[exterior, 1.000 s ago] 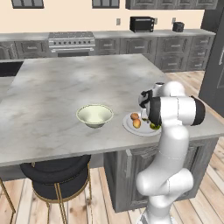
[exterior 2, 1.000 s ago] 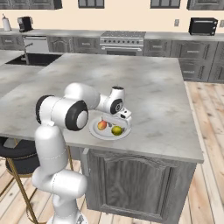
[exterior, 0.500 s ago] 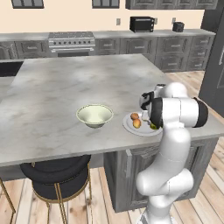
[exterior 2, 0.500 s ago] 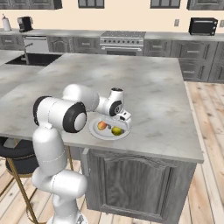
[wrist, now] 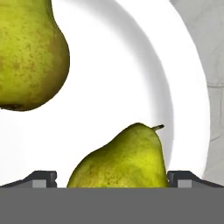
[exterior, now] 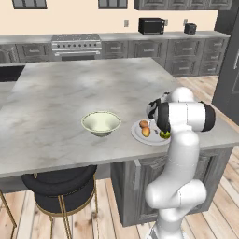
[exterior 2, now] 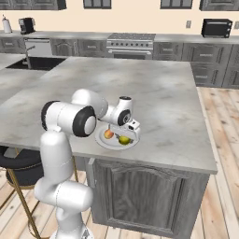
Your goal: Take the fruits from the plate on the dining counter and place two fruits in each bowl.
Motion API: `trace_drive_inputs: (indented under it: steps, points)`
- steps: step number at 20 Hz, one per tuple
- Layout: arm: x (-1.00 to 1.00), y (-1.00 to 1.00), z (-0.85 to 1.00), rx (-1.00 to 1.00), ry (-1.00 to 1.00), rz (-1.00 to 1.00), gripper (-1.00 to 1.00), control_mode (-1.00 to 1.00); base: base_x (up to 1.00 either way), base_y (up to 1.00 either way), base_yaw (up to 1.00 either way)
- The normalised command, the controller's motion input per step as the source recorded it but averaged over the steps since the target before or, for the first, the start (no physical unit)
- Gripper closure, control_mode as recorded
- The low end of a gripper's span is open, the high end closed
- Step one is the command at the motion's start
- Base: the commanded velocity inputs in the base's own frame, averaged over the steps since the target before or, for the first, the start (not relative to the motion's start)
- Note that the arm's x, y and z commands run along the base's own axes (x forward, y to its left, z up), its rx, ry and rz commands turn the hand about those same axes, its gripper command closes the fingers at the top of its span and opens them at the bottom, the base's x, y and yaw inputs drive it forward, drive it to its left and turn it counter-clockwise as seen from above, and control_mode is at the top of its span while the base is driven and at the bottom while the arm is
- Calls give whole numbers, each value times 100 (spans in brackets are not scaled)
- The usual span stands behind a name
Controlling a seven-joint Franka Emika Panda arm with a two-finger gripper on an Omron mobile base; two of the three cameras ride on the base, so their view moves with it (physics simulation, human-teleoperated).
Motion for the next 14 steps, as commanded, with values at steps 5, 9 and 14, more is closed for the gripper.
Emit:
trace_drive_inputs:
  steps: [5, 9, 14]
  points:
    - [-14, -1, -34, 0, 6, 0, 100, -100, 0, 0, 0]
    - [-13, 0, 1, 0, -2, 0, 100, -100, 0, 0, 0]
    - [-32, 2, 62, 1, -4, 0, 100, -100, 0, 0, 0]
